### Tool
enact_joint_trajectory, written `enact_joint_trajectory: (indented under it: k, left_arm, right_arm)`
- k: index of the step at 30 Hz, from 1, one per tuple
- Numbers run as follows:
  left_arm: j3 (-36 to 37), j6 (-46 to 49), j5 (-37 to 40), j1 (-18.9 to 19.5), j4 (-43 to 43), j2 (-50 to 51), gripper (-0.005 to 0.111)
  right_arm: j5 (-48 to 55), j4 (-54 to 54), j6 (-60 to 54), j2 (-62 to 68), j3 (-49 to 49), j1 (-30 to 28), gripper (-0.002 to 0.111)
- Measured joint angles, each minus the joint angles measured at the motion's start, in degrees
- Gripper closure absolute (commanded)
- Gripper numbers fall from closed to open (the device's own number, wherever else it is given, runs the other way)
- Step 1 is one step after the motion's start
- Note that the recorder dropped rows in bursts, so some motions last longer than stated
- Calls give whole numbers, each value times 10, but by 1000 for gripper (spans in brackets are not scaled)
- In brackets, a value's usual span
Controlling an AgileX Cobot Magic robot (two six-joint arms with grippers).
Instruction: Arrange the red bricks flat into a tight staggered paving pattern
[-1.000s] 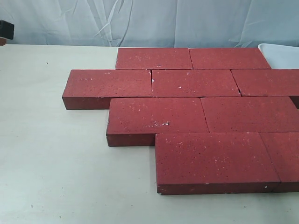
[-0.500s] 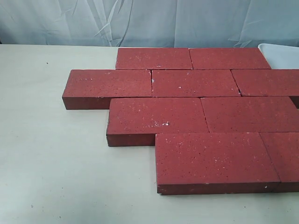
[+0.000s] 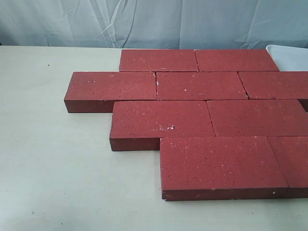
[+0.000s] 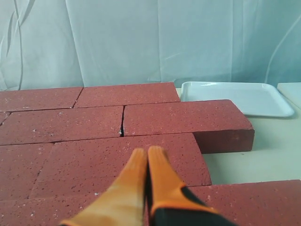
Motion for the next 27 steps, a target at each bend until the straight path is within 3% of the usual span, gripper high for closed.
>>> enact_joint_trajectory:
  k: [23, 27]
  left_arm:
    - [0, 1, -1, 15, 5, -11, 107]
    - [0, -33, -1, 15, 25, -11, 107]
  right_arm:
    - [1, 0, 0, 0, 0, 0, 108]
    - [1, 0, 0, 0, 0, 0, 108]
